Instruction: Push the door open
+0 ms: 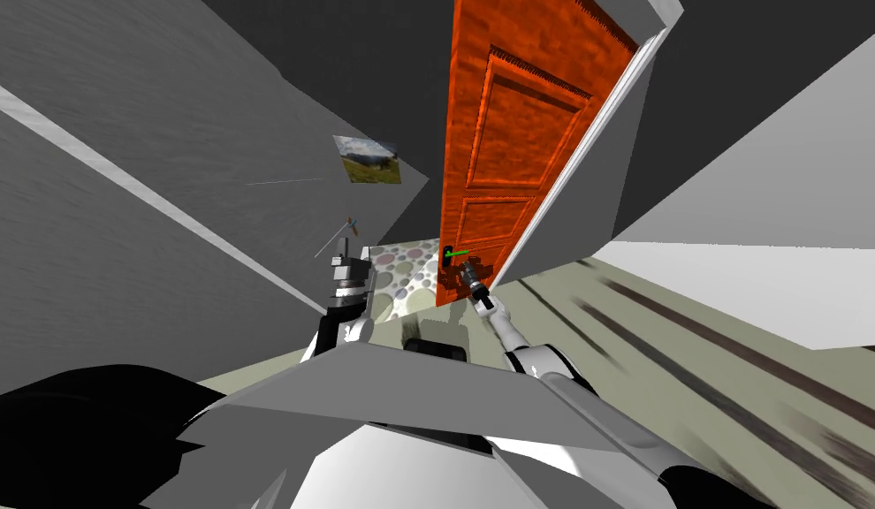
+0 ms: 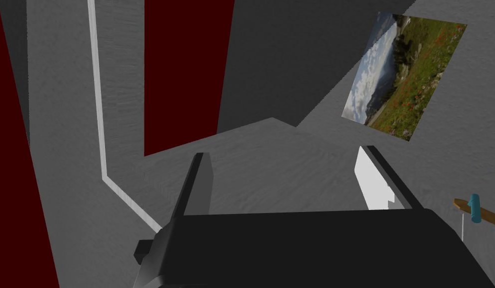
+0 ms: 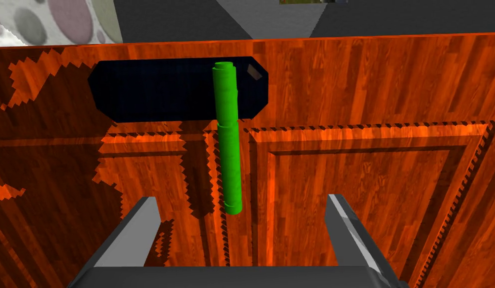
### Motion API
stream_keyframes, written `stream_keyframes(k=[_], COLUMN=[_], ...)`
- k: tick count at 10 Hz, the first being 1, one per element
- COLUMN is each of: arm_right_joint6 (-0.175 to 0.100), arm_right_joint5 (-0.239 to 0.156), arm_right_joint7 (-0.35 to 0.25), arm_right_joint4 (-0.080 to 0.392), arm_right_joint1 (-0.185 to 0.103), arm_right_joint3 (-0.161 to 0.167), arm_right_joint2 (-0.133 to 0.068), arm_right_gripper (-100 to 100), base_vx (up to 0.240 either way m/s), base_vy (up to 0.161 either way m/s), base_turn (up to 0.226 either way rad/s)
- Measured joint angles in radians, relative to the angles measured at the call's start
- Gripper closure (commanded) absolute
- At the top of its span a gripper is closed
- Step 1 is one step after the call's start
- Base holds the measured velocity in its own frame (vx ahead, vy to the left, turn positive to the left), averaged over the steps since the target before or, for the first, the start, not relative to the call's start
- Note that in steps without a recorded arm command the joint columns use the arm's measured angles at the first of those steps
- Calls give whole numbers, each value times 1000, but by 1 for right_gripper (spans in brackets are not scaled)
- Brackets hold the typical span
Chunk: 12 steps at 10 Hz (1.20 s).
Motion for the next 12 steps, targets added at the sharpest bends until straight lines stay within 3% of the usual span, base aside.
stream_keyframes(k=[3, 12], arm_right_joint6=[-2, 6], arm_right_joint5=[10, -4], arm_right_joint7=[-26, 6], arm_right_joint4=[67, 79], arm_right_joint1=[-42, -44], arm_right_joint3=[8, -14], arm_right_joint2=[-4, 13], arm_right_gripper=[-100, -100], base_vx=[46, 167], base_vy=[-67, 59], base_turn=[32, 31])
